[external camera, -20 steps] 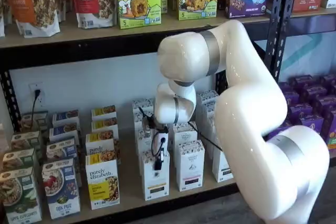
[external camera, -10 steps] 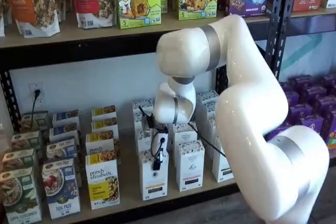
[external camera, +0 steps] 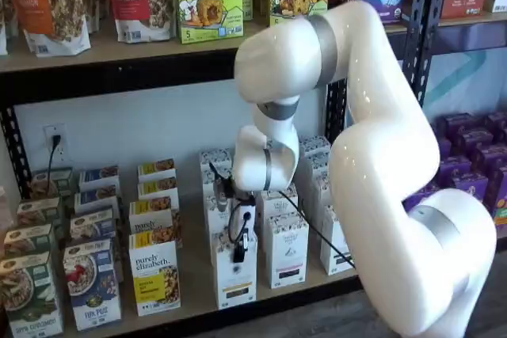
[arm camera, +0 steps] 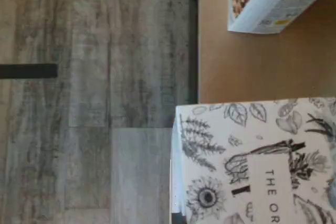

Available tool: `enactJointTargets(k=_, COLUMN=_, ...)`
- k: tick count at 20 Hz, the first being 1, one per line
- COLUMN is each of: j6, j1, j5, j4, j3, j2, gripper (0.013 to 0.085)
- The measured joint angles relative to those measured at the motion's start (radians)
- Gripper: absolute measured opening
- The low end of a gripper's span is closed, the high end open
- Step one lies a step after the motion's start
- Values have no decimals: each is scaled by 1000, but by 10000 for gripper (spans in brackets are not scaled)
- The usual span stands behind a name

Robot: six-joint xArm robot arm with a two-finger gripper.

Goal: Pick up the white box with a yellow strip in the middle, on the bottom shelf, the fourth box from the left

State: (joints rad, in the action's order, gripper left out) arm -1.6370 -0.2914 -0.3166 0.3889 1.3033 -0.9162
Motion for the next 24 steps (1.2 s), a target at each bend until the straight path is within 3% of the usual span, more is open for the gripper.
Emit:
enactJointTargets(k=6, j6=49, j1=-15, j5=-2, j4=-39, j3=-134, j2=110, gripper=490)
enactJointTargets(k=10, j6=39, j1=-20, j5=-12, j4=-24, j3=-210, j2=183, gripper=490)
enactJointTargets(k=17, j6=73, j1=-10, j5=-52, j4=-68, j3=-348, j2=332, gripper=490)
enactJointTargets(k=24, j6=67, j1=1, j5=-82, j4=-68, j3=-491, j2=508, gripper=490)
